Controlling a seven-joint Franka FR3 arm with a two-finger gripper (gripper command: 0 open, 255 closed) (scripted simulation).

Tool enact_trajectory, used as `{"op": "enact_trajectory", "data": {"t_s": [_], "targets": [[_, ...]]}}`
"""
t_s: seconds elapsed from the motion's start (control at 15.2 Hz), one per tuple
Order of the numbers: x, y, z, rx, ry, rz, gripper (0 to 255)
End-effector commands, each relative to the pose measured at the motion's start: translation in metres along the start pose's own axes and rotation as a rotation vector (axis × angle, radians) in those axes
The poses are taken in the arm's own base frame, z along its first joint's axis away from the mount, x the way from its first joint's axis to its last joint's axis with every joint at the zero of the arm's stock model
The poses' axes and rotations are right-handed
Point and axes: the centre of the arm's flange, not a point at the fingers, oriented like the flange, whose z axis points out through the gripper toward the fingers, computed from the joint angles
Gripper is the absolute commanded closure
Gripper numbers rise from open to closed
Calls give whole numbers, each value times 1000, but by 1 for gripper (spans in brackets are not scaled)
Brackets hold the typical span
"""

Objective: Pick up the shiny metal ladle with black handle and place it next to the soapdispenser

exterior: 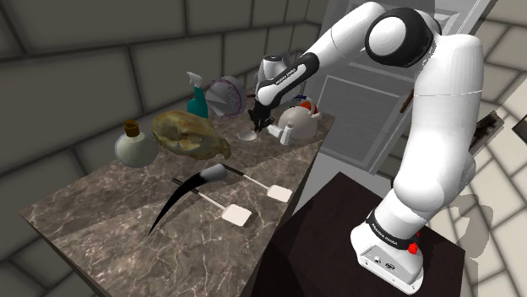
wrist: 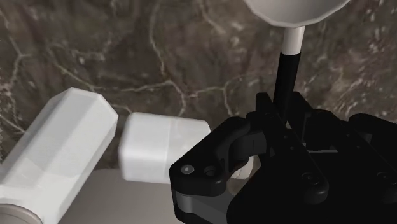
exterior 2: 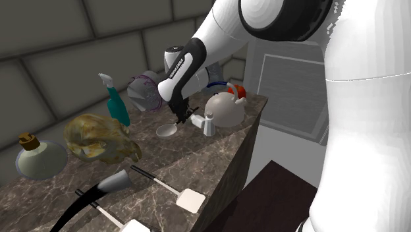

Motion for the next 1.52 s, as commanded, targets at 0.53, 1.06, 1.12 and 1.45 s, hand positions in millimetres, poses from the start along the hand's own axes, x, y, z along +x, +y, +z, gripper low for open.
{"op": "enact_trajectory", "data": {"t_s": [0.53, 1.06, 1.12, 1.45], "targets": [[4, -5, -19, 0, 0, 0, 255], [9, -9, -61, 0, 0, 0, 255], [9, -10, -66, 0, 0, 0, 255], [12, -12, -93, 0, 0, 0, 255]]}}
